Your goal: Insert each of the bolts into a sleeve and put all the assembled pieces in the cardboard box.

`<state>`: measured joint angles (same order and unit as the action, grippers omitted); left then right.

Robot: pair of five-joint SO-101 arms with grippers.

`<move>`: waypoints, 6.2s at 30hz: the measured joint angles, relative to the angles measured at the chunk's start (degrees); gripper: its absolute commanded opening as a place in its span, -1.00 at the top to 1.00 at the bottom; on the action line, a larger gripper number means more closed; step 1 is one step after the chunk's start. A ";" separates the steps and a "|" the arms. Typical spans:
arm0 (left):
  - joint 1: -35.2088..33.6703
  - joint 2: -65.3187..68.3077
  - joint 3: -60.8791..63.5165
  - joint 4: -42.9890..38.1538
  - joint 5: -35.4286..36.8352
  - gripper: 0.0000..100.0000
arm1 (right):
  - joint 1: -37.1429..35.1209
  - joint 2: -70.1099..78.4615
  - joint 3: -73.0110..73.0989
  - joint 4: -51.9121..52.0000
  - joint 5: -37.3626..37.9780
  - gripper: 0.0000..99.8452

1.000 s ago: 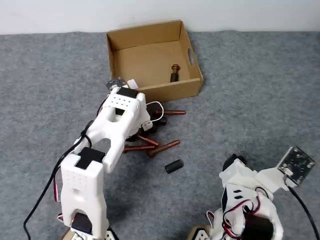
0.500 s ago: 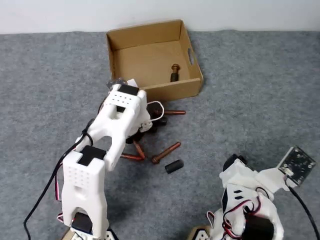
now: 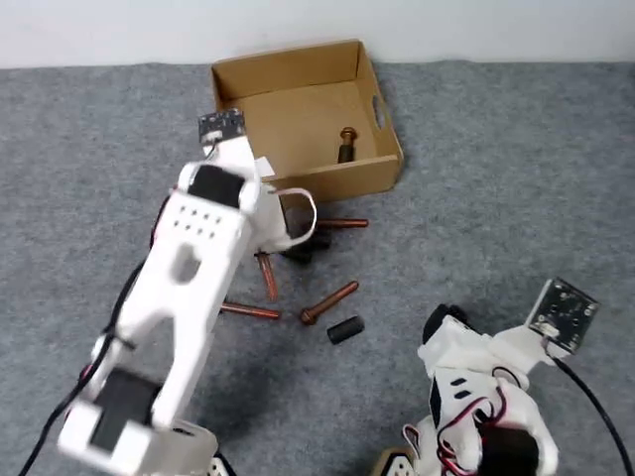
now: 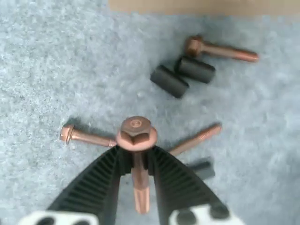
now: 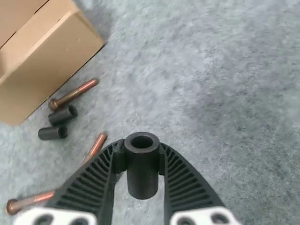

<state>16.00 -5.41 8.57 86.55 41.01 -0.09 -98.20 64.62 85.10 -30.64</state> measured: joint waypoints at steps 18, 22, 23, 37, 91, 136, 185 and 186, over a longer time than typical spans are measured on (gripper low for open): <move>3.08 -56.35 44.75 -29.89 -14.42 0.99 | -29.89 -5.54 0.79 -0.88 10.64 0.98; 6.95 -63.56 46.59 -30.07 -14.42 0.99 | -36.22 -5.71 0.79 -7.74 15.21 0.98; 7.91 -65.14 46.68 -30.07 -14.42 0.99 | -37.71 -5.71 0.97 -9.32 16.18 0.98; 11.96 -83.25 49.32 -31.47 -9.49 0.99 | -49.14 -5.27 3.16 -18.29 33.41 0.98; 20.13 -86.59 50.02 -24.00 -6.86 0.99 | -46.95 -4.75 3.43 -18.81 35.87 0.98; 22.51 -86.68 58.73 -34.29 -10.11 0.99 | -46.95 -4.66 3.69 -18.73 36.04 0.98; 16.26 -86.59 44.57 -5.54 -20.66 0.53 | -44.31 -4.75 3.96 -18.73 34.64 0.98; 15.03 -86.59 44.04 -5.27 -20.75 0.62 | -42.73 -4.75 3.96 -18.73 33.23 0.98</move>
<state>31.03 -92.00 52.62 81.27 20.26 -42.81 -102.95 68.57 66.37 2.59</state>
